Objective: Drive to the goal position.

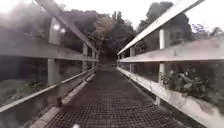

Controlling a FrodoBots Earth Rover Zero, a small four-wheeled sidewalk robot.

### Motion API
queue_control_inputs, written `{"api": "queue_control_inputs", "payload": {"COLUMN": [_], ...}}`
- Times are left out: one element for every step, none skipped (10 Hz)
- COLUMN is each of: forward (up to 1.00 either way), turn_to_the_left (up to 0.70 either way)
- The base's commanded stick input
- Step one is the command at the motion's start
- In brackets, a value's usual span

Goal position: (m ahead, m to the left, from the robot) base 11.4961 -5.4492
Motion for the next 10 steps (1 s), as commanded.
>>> {"api": "queue_control_inputs", "payload": {"forward": [0.85,0.85,0.85,0.85,0.85,0.85,0.85,0.85,0.85,0.85], "turn_to_the_left": [0.0,0.0,0.0,0.0,0.0,0.03,0.19,0.28,0.16,0.04]}}
